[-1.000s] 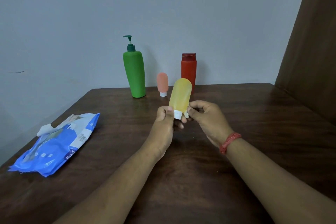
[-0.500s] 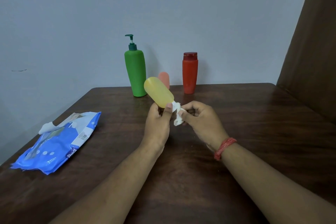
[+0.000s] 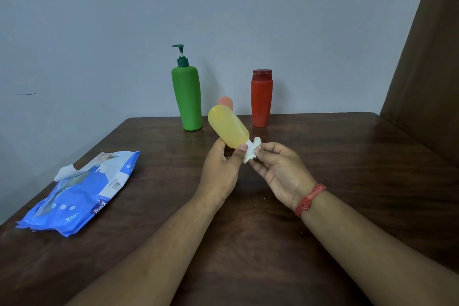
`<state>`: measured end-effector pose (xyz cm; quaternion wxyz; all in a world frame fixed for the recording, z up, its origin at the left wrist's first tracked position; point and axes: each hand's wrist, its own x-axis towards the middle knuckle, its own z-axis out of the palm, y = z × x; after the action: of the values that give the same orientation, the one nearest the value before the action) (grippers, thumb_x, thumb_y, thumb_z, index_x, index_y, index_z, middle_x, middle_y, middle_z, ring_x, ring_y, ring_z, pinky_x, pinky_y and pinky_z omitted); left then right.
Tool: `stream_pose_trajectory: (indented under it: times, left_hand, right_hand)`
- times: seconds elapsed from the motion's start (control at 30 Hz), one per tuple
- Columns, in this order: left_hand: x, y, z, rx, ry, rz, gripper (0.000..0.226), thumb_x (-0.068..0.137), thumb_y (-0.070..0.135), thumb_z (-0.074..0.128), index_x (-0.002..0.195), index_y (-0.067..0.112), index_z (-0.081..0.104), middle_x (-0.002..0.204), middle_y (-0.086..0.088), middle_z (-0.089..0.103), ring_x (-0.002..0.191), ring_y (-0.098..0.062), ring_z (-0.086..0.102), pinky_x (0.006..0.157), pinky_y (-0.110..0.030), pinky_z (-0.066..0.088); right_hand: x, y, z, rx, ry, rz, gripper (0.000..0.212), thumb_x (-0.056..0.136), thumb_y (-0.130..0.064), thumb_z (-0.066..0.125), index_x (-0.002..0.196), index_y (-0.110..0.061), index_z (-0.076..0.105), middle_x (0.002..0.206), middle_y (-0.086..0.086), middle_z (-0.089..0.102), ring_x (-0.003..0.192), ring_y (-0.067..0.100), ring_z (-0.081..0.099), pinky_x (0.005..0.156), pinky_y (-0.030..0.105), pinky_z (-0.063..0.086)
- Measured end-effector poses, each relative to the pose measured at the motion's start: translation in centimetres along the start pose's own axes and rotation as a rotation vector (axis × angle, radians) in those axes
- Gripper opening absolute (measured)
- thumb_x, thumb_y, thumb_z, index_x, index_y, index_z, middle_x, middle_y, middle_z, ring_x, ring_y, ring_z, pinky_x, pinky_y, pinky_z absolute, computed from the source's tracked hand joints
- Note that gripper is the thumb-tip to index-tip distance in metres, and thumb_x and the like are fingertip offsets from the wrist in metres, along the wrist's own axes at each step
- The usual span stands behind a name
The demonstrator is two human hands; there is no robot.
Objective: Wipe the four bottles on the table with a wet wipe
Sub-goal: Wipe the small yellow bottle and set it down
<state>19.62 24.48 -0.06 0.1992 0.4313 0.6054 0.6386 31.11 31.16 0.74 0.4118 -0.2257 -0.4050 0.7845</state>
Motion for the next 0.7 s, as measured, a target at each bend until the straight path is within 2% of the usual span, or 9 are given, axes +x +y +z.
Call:
stream_pose_trajectory:
  times: [0.07, 0.23, 0.4, 0.5, 0.6, 0.7]
  left_hand:
    - [0.1, -0.3, 0.0, 0.034, -0.016, -0.003, 0.017, 0.097, 0.036, 0.063, 0.114, 0.035, 0.059, 0.11, 0.015, 0.069, 0.106, 0.0, 0.062, 0.09, -0.023, 0.048]
    - [0.4, -0.7, -0.2, 0.032, 0.006, -0.009, 0.027, 0.098, 0.032, 0.064, 0.123, 0.024, 0.062, 0.113, 0.012, 0.07, 0.109, -0.006, 0.063, 0.097, -0.031, 0.05]
    - [0.4, -0.8, -0.2, 0.096, -0.045, -0.031, 0.035, 0.097, 0.037, 0.064, 0.129, 0.025, 0.059, 0.121, 0.013, 0.067, 0.117, -0.008, 0.059, 0.104, -0.036, 0.048]
    - [0.1, -0.9, 0.0, 0.122, -0.079, -0.033, 0.029, 0.097, 0.036, 0.063, 0.125, 0.031, 0.057, 0.12, 0.016, 0.065, 0.116, -0.005, 0.057, 0.101, -0.031, 0.047]
    - [0.1, -0.8, 0.0, 0.088, -0.037, -0.037, 0.025, 0.098, 0.036, 0.062, 0.122, 0.033, 0.056, 0.117, 0.017, 0.064, 0.114, -0.004, 0.058, 0.095, -0.026, 0.047]
    - [0.2, -0.9, -0.3, 0.088, -0.012, -0.053, 0.023, 0.098, 0.035, 0.062, 0.119, 0.033, 0.055, 0.112, 0.019, 0.063, 0.109, -0.002, 0.058, 0.084, -0.02, 0.044]
  right_hand:
    - [0.0, 0.0, -0.2, 0.005, 0.023, 0.005, 0.01, 0.094, 0.007, 0.057, 0.099, 0.004, 0.065, 0.11, 0.021, 0.071, 0.095, 0.023, 0.073, 0.072, 0.026, 0.059]
    - [0.0, 0.0, -0.2, -0.004, -0.008, 0.038, 0.01, 0.094, 0.007, 0.058, 0.101, 0.002, 0.062, 0.103, 0.019, 0.074, 0.094, 0.026, 0.074, 0.073, 0.032, 0.061]
    - [0.2, -0.2, -0.7, -0.304, 0.027, -0.162, 0.012, 0.093, -0.003, 0.065, 0.103, -0.007, 0.071, 0.101, 0.008, 0.076, 0.098, 0.022, 0.073, 0.083, 0.036, 0.059]
    - [0.4, -0.3, -1.1, -0.488, 0.033, -0.248, 0.017, 0.094, -0.006, 0.065, 0.108, -0.014, 0.072, 0.101, 0.001, 0.076, 0.097, 0.016, 0.072, 0.087, 0.034, 0.059]
    - [0.3, -0.5, -1.2, -0.624, -0.015, -0.324, 0.013, 0.092, -0.007, 0.068, 0.101, -0.016, 0.073, 0.096, -0.003, 0.076, 0.093, 0.011, 0.071, 0.083, 0.03, 0.06]
    - [0.4, -0.4, -1.1, -0.783, -0.079, -0.398, 0.011, 0.091, -0.009, 0.07, 0.097, -0.018, 0.073, 0.094, 0.0, 0.074, 0.09, 0.015, 0.07, 0.081, 0.034, 0.06]
